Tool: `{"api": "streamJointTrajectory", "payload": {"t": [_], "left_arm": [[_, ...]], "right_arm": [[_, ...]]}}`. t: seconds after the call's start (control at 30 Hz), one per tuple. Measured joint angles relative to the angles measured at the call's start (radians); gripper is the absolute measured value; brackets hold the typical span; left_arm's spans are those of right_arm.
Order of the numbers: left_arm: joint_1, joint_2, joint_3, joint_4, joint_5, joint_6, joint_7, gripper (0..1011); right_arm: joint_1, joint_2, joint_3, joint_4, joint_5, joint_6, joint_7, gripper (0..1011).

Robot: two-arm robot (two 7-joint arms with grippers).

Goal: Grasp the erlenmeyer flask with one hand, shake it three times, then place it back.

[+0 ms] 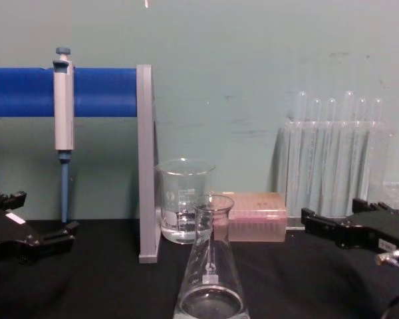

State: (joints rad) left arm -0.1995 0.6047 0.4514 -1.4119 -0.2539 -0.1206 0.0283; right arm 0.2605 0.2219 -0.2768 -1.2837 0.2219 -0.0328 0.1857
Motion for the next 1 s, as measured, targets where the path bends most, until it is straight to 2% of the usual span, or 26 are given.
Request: {"api": "streamJointTrajectory", "payload": {"t": [1.0], "left_arm": [[0.000,0.000,0.000,0.000,0.000,0.000,0.000,1001]], "right_arm": [[0.000,0.000,0.000,0.000,0.000,0.000,0.000,1000]]}}
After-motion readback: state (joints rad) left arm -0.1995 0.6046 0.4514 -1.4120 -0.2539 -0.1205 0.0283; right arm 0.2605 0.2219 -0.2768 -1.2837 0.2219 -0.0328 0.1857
